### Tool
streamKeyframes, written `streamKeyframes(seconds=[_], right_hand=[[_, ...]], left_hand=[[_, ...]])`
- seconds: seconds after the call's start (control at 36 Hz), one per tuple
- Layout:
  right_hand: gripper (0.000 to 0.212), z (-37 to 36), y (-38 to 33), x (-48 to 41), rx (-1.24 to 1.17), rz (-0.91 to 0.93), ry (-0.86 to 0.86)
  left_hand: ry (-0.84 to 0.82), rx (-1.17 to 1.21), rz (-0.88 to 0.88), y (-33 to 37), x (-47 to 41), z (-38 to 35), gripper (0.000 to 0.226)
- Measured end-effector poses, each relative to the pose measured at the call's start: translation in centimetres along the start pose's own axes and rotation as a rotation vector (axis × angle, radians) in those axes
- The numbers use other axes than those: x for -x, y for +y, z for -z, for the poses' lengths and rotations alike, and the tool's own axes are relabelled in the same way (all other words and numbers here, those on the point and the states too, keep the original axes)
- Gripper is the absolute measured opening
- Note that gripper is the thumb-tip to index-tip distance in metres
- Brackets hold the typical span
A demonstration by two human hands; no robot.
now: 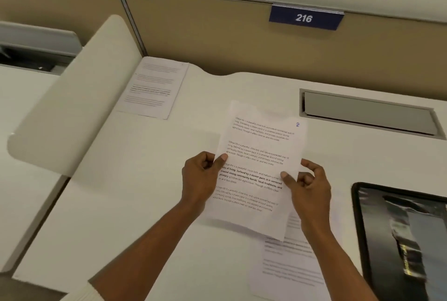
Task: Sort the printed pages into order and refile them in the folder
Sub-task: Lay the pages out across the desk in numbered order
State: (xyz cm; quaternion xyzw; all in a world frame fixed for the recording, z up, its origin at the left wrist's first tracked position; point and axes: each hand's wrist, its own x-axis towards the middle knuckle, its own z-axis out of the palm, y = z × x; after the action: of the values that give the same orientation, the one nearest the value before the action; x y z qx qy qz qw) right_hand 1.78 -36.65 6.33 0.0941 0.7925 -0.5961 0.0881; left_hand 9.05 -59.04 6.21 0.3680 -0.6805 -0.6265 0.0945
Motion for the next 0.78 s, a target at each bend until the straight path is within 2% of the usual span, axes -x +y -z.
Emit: streamKeyframes(seconds=[0.11,0.28,0.39,0.78], right_hand=[[0.056,-5.7,0.0,-0.9,0.069,0.014,-0.029],[0.054,-13.3,-0.8,-4.1,0.143,0.103,0.007],[0.056,-17.0,-1.8,-7.0,0.144,0.135,0.020],[0.063,-25.5,-3.4,-17.8,0.246,0.227,0.042]], left_hand=[[0.028,-0.053,-0.032,0.1,-4.3,3.4,0.033],[0.036,-0.273,-0.069,-0.1,-12.8,7.0,0.012],[0.094,-0.438,-0.160,0.6,-18.0,8.2,0.019],[0.233,-0.736,-0.219,2.8,-31.0,6.7,0.019]])
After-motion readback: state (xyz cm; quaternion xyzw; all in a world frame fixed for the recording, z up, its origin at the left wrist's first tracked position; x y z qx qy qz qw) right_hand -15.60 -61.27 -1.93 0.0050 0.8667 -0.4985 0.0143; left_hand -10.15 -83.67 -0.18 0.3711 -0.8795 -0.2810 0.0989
